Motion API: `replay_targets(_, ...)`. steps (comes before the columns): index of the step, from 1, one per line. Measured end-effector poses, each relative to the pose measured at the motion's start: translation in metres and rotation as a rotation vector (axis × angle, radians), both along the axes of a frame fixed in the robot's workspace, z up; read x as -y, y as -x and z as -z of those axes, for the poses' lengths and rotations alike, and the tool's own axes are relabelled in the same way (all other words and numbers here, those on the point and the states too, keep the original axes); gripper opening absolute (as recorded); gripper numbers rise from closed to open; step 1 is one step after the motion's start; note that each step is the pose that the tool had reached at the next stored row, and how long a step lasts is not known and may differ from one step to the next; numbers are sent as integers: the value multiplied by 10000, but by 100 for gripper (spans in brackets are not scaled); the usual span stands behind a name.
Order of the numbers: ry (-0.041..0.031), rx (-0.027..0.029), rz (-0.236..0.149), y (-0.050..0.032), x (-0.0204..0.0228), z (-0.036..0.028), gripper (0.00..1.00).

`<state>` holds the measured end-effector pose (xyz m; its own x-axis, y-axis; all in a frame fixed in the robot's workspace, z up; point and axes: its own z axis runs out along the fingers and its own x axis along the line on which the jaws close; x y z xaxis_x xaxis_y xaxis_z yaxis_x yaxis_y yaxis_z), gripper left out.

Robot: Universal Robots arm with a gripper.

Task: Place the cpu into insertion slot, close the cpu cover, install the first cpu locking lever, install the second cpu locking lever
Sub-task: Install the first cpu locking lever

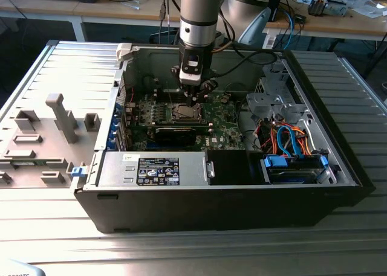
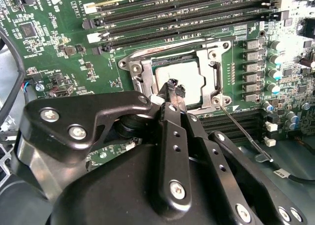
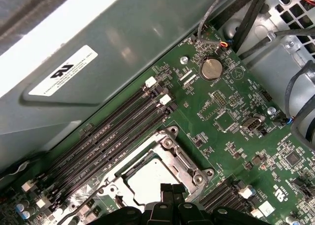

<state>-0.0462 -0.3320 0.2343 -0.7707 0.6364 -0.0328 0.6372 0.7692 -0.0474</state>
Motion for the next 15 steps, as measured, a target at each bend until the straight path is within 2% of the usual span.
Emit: replay_targets(15,0,0,-209,0,0,0,11)
